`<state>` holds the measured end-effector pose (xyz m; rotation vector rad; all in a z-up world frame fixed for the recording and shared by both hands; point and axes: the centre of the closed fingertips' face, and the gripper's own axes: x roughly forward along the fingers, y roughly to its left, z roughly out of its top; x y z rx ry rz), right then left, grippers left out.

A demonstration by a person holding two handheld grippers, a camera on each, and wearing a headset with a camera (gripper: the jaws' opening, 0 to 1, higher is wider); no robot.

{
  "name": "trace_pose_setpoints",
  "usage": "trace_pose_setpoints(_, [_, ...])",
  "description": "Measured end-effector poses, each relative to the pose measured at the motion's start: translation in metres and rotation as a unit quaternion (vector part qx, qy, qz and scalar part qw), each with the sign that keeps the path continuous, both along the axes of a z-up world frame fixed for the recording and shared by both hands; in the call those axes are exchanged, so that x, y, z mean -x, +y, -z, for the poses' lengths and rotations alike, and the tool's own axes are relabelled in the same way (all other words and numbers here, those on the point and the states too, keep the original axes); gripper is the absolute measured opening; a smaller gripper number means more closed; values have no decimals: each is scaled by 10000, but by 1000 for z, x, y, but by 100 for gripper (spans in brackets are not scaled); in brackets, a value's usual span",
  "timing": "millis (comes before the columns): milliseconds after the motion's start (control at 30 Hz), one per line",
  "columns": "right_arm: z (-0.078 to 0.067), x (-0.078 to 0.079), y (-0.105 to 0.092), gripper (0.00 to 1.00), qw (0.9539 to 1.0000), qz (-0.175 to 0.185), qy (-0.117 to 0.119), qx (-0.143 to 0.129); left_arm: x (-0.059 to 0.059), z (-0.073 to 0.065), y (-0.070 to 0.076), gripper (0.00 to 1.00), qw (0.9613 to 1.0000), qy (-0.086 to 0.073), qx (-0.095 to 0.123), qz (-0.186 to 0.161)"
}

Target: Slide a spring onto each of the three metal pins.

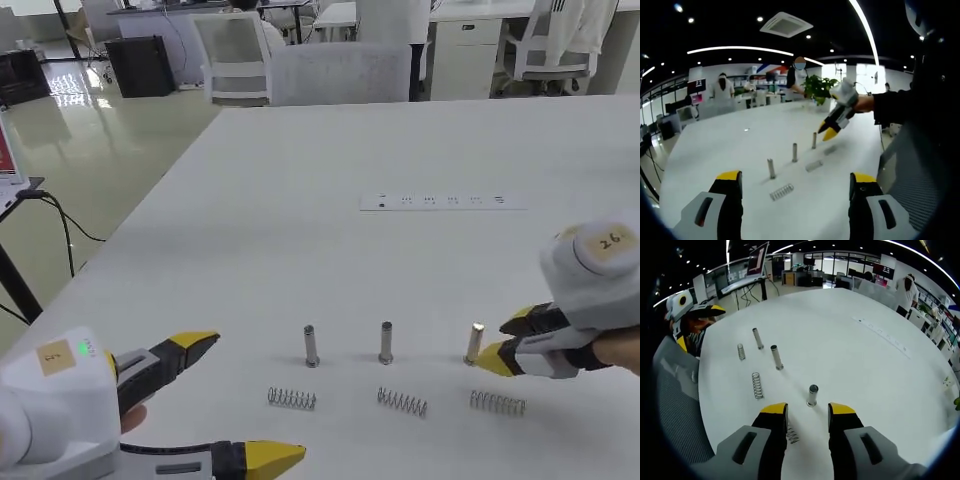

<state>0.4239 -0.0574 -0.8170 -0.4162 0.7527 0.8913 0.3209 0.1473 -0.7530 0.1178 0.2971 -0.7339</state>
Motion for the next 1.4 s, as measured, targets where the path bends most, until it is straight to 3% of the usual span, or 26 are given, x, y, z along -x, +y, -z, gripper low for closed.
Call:
trace_pose_setpoints(500, [8,21,-5,29,9997,-187,156,90,1,-1,-1,85,10000,0,1,18])
trace_pose_setpoints(1400, [35,41,-14,21,9970,-459,528,330,1,1,-2,84,10000,33,32,27])
